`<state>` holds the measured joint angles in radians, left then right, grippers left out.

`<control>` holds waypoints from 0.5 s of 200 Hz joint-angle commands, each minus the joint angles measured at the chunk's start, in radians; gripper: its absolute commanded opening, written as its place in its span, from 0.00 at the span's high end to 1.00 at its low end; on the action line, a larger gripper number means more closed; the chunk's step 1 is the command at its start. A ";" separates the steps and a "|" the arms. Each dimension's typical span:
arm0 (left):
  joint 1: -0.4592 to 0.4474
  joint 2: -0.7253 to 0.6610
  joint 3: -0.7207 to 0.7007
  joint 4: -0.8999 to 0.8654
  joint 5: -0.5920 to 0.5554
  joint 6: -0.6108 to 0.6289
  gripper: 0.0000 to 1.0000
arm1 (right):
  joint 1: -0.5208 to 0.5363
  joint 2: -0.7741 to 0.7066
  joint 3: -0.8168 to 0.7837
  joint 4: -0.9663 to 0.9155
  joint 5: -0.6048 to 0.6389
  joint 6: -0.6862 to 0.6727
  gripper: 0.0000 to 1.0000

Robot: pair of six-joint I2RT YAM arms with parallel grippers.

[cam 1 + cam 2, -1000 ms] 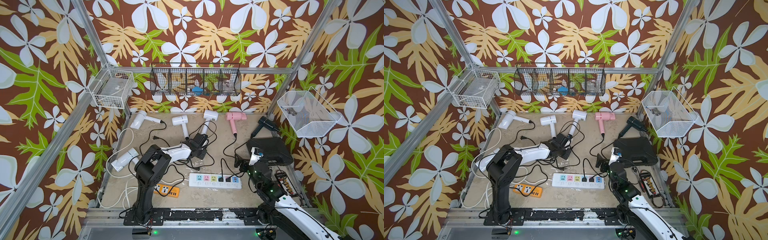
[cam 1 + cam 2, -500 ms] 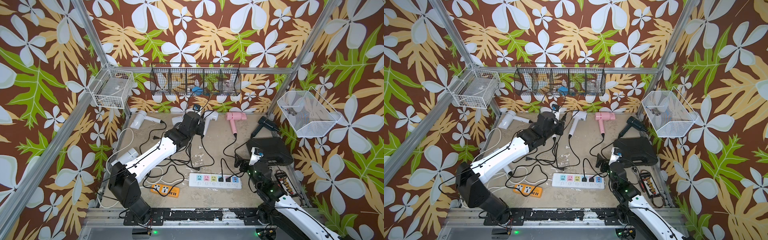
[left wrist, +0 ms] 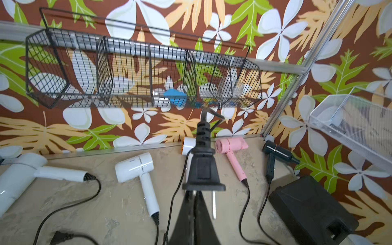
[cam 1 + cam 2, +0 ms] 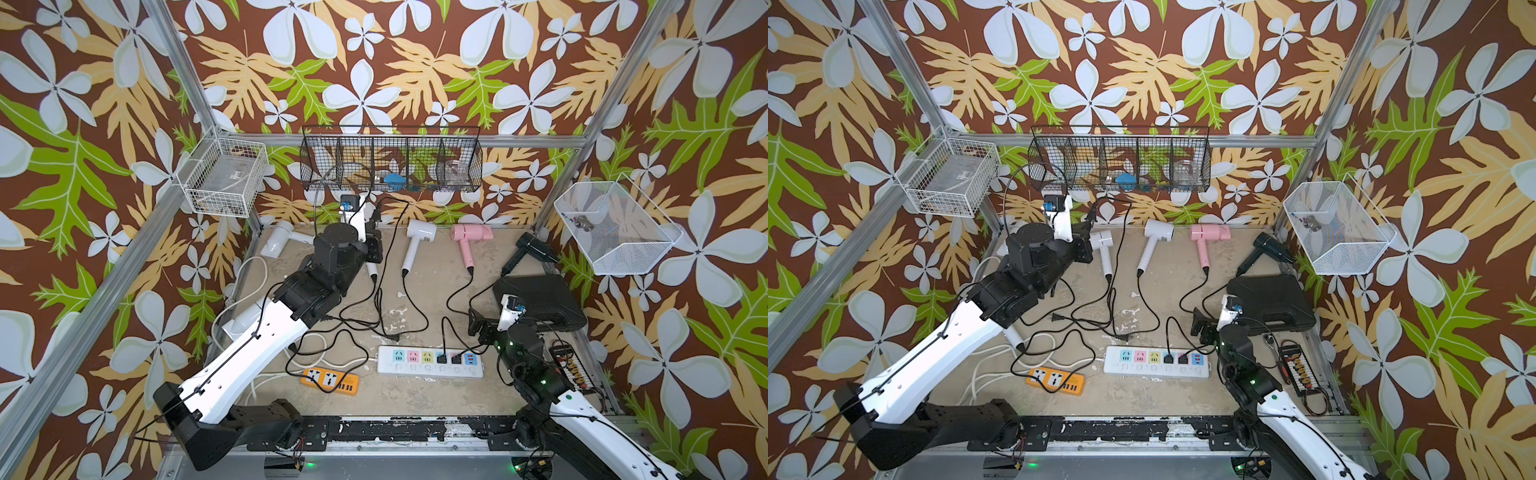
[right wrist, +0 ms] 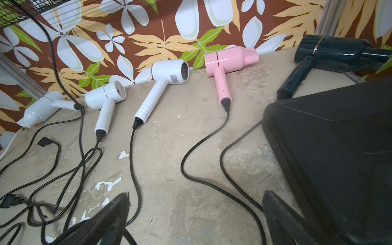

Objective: Charge the blow dryers
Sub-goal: Pick up the plug from the center of the board.

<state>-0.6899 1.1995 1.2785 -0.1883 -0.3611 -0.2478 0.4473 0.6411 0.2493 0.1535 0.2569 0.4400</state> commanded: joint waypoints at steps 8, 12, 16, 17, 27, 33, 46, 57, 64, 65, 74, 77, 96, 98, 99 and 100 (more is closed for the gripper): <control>0.001 -0.084 -0.172 0.151 0.064 -0.070 1.00 | 0.002 -0.021 -0.010 0.015 -0.045 -0.015 0.00; 0.002 -0.096 -0.202 0.165 0.075 -0.077 1.00 | 0.001 -0.025 -0.011 0.011 -0.048 -0.015 0.00; 0.001 -0.107 -0.230 0.181 0.082 -0.086 1.00 | 0.001 -0.030 -0.010 0.007 -0.054 -0.015 0.00; 0.001 -0.110 -0.237 0.185 0.084 -0.088 1.00 | 0.002 -0.031 -0.010 0.005 -0.055 -0.015 0.00; 0.001 -0.136 -0.305 0.227 0.105 -0.103 1.00 | 0.001 -0.041 0.001 -0.013 -0.071 -0.015 0.00; 0.001 -0.150 -0.339 0.245 0.116 -0.109 1.00 | 0.001 -0.043 0.011 -0.024 -0.086 -0.014 0.00; 0.001 -0.181 -0.418 0.297 0.128 -0.127 1.00 | 0.001 -0.042 0.042 -0.046 -0.131 -0.014 0.00; 0.000 -0.209 -0.486 0.345 0.141 -0.142 1.00 | 0.001 -0.027 0.083 -0.072 -0.182 -0.014 0.00; 0.000 -0.225 -0.527 0.382 0.153 -0.146 1.00 | 0.001 -0.013 0.119 -0.098 -0.217 -0.016 0.00; 0.000 -0.227 -0.535 0.386 0.155 -0.146 1.00 | 0.001 -0.013 0.124 -0.102 -0.228 -0.016 0.00; -0.002 -0.242 -0.586 0.426 0.163 -0.149 1.00 | 0.002 0.008 0.178 -0.138 -0.280 -0.022 0.00; -0.002 -0.249 -0.602 0.440 0.162 -0.152 1.00 | 0.002 0.015 0.197 -0.148 -0.299 -0.024 0.00; -0.005 -0.284 -0.702 0.535 0.176 -0.148 1.00 | 0.001 0.075 0.321 -0.222 -0.426 -0.030 0.00; -0.005 -0.288 -0.712 0.544 0.175 -0.147 1.00 | 0.001 0.082 0.333 -0.232 -0.439 -0.029 0.00; -0.005 -0.290 -0.717 0.548 0.174 -0.147 1.00 | 0.001 0.087 0.340 -0.236 -0.448 -0.029 0.00; -0.005 -0.290 -0.722 0.553 0.173 -0.146 1.00 | 0.002 0.090 0.347 -0.239 -0.456 -0.030 0.00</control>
<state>-0.6910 0.9413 0.6369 0.1757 -0.2203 -0.3878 0.4465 0.6807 0.4889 0.0097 0.0010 0.4259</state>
